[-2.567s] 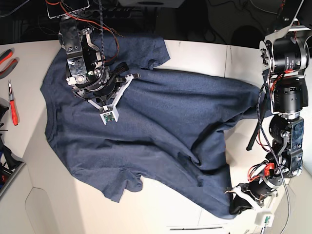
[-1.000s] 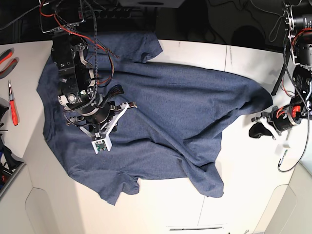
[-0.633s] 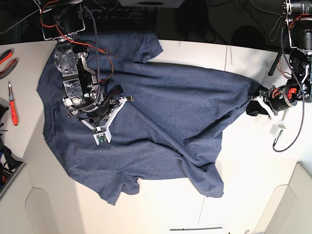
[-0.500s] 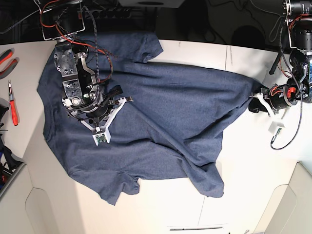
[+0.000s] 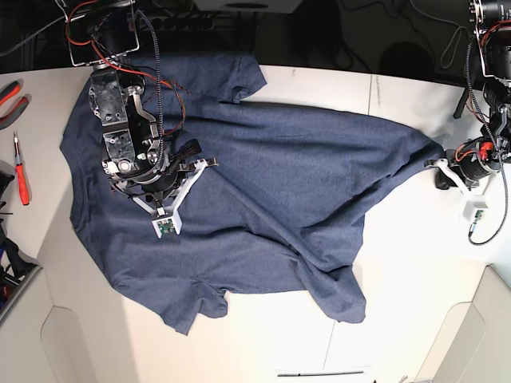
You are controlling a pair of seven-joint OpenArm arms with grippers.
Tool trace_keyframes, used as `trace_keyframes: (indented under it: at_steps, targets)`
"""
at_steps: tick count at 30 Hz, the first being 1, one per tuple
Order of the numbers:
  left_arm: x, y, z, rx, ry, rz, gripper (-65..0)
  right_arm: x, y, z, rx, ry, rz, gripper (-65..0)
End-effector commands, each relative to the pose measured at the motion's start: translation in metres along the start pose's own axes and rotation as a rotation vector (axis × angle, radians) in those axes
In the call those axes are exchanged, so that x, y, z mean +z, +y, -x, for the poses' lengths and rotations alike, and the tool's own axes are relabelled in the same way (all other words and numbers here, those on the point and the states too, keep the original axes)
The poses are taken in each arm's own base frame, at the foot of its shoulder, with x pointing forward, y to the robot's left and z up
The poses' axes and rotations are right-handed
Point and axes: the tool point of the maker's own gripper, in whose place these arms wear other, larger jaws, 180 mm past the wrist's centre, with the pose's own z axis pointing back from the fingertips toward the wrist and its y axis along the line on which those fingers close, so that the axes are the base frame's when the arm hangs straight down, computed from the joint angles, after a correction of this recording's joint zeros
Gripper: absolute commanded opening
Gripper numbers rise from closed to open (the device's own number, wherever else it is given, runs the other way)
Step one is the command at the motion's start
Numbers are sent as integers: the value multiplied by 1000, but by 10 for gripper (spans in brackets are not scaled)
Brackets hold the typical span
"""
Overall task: Layout the t-shirt on the table in an organized manner, then fold the t-shirt properly
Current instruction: 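Hold the shirt edge with the left gripper and stretch it taut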
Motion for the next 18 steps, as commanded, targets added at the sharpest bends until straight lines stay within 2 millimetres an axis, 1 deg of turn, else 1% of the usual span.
trace_keyframes:
  at_steps: [1,3,5,7,9,13,18]
  targets:
    - [8,-13,-32,2,-108,99,-650,3,-3,-19,3,-50,6,-650]
    - [15,-22,-49,117,-190,175,-650,3,-3,-19,3,-51,6,-650]
    - [18,-28,-51,176,-198,221,-650,3,-3,-18,3,-50,6,-650]
    - [19,-31,-51,194,-191,242,-650,3,-3,-19,3,-51,6,-650]
    - [18,-33,-47,195,-169,248,-650,3,-3,-19,2,-51,5,-650]
    - [13,-43,-28,194,-78,269,-650,3,-3,-19,2,-51,6,-650]
    - [4,-57,-19,202,-59,289,-650,3,-3,-19,2,-50,6,-650]
